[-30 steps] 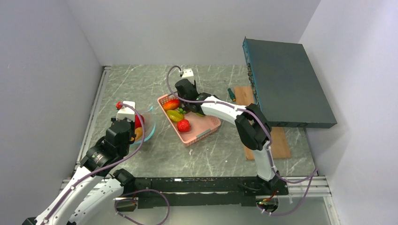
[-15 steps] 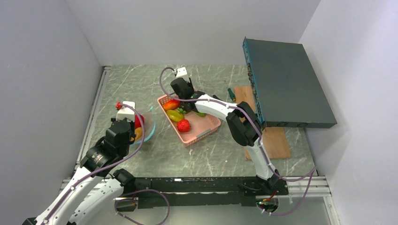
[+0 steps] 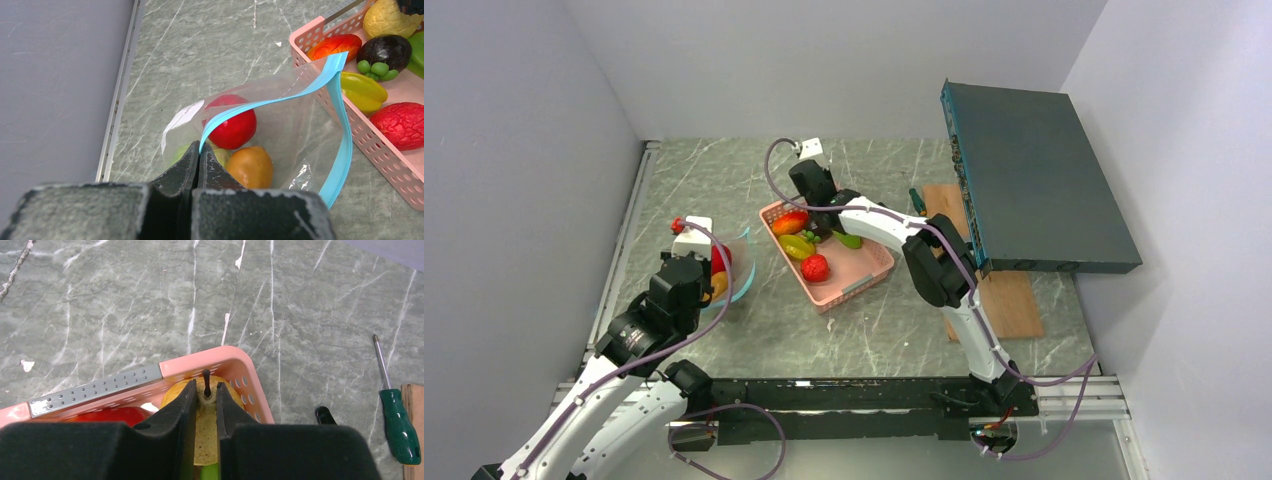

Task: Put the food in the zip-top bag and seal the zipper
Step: Pick up the fake fruit from the bin.

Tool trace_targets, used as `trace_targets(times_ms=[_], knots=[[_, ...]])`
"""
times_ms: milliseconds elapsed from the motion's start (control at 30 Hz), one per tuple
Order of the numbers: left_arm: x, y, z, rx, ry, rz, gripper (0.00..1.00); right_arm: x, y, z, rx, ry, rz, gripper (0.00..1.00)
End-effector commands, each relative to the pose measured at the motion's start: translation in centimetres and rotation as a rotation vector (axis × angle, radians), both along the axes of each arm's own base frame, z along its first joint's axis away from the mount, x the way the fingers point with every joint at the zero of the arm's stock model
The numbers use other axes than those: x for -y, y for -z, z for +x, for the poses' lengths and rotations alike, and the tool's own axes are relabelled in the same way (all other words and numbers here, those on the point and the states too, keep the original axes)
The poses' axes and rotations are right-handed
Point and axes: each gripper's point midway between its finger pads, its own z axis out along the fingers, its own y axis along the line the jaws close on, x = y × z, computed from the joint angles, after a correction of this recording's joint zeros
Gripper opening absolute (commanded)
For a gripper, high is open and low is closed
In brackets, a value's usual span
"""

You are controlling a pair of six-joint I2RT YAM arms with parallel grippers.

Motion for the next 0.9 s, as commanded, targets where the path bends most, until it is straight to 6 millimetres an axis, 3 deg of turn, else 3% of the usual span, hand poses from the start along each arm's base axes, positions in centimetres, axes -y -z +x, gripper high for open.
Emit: trace_targets(times_ms=[0,133,600,767,867], knots=[[0.2,-0.6,0.3,0.031,0.001,-0.018,0.0,-0.2,-1.6,0.8,0.025,0.0,0.03,0.1],[0.1,-0.7,0.2,0.033,0.001,-0.018,0.0,0.1,-3.4,0.4,0.049,-0.006,0.052,0.0],[0.2,-0.5,0.3,0.027,0.002,-0.017,0.0,0.9,-8.9,-2.1,0.103,-0.027,0.133,0.0],[0.2,-0.6,0.3,0.027,0.004,-0.017,0.0,0.1,-12.1,-4.4,0.093,-0.087,0.25,0.0],[0.2,-0.6,0.2,0.03,0.003,-0.017,0.0,-1.6,-13.7,-7.8,0.036,-0.225,0.432,0.0]])
